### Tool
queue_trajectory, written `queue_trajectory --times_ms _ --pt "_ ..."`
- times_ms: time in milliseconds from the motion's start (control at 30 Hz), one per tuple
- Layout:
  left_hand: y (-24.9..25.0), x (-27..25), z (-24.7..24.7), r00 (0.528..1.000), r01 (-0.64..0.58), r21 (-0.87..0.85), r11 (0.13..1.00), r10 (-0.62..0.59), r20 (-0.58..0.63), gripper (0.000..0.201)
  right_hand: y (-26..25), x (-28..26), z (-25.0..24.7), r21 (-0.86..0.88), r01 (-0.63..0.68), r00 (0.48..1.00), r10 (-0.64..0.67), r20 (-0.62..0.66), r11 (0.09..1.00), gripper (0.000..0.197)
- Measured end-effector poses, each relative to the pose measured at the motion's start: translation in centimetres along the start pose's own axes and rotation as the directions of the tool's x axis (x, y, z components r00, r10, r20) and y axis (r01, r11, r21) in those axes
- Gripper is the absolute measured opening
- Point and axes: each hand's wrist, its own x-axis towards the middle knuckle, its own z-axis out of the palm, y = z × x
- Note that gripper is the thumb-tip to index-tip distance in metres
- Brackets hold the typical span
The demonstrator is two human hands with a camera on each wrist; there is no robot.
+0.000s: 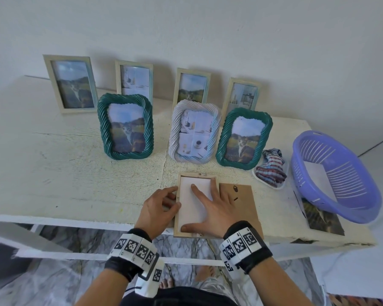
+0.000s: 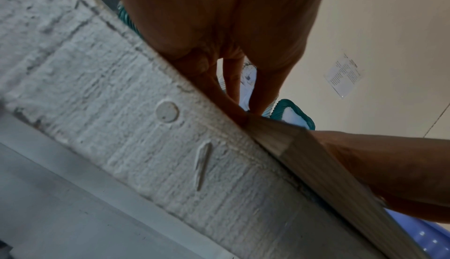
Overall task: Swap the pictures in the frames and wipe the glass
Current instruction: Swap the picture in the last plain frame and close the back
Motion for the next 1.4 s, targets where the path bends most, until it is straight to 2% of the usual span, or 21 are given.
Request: queue_trajectory --times_ms 400,900,1000,1233,1333,1400 --pt "-0.1 0.0 -0.1 1.0 0.0 -0.005 1.0 0.0 0.01 0.041 -0.3 0.2 -0.5 0.007 0.005 0.998 -0.005 -0.061 1.0 0.116" --pt "0.3 -0.1 0.1 1.0 0.012 -0.006 1.0 -0.012 -0.009 0.039 -0.3 0.5 -0.3 -0.016 0.006 1.0 -0.006 0.011 1.0 0.124" --pt "0.3 0.0 0.0 1.0 0.007 -0.002 1.0 -0.007 0.0 0.039 -0.6 0.3 -0.5 -0.011 -0.001 1.0 0.001 -0.026 1.0 0.126" --pt "-0.3 0.1 -0.2 1.0 -0.01 -0.01 1.0 0.01 0.022 0.037 -0.7 -0.5 -0.8 -0.008 0.013 0.99 -0.014 -0.137 1.0 0.109" --pt "0.5 0.0 -0.3 1.0 0.004 -0.102 0.995 -0.006 -0.022 0.026 -1.0 -0.9 -1.2 0.056 0.047 0.975 -0.034 -0.219 0.997 0.11" --pt "1.5 -0.3 -0.4 0.999 0.01 -0.198 0.98 -0.018 -0.042 0.037 -0.9 -1.3 -1.4 0.141 0.069 0.964 -0.03 -0.264 0.988 0.112"
